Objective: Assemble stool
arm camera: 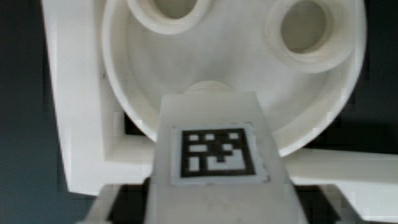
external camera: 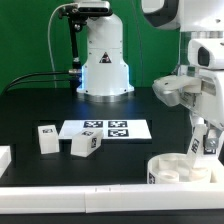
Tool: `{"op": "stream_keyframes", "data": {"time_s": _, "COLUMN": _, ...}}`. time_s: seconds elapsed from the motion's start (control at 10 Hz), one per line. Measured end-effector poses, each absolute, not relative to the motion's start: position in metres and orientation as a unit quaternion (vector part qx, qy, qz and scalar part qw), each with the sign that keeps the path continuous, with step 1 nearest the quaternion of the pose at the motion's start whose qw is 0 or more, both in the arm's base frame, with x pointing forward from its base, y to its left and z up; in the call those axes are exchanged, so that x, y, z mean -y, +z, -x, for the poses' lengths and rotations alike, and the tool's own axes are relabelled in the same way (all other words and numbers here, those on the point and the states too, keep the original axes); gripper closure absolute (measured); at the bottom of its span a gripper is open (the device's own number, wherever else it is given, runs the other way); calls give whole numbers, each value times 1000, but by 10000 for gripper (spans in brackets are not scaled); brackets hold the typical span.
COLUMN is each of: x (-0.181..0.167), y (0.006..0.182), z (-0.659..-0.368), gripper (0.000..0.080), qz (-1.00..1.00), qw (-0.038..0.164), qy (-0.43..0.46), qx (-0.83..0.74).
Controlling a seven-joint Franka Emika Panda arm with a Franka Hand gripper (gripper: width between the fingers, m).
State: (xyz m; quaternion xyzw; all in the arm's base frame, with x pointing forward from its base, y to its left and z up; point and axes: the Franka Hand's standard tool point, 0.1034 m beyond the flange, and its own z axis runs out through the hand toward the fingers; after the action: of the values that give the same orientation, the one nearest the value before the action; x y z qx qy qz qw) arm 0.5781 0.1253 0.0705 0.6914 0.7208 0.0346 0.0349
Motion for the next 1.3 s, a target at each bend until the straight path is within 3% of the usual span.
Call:
{"op": "stream_keyframes", "data": {"time_s": 0.1, "x": -125, "y": 71, "z": -578, "gripper": 468, "qz": -704, "qw": 34, "qy": 35, "qx": -708}}
{"op": "stream_keyframes", "data": {"time_s": 0.3, "x": -126, "y": 71, "z": -578, "gripper": 468, "qz": -766, "qw": 29, "qy": 39, "qx": -641}}
{"op": "stream_keyframes", "data": {"time_s": 0.8, "x": -126, "y": 68, "z": -580, "gripper": 466, "qz": -942, "qw": -18, "qy": 31, "qx": -334}}
{"op": "stream_keyframes", "data": {"time_s": 1.3, "x": -124, "y": 67, "z": -581, "gripper": 466, "qz": -977, "qw": -24, "qy": 29, "qx": -209}}
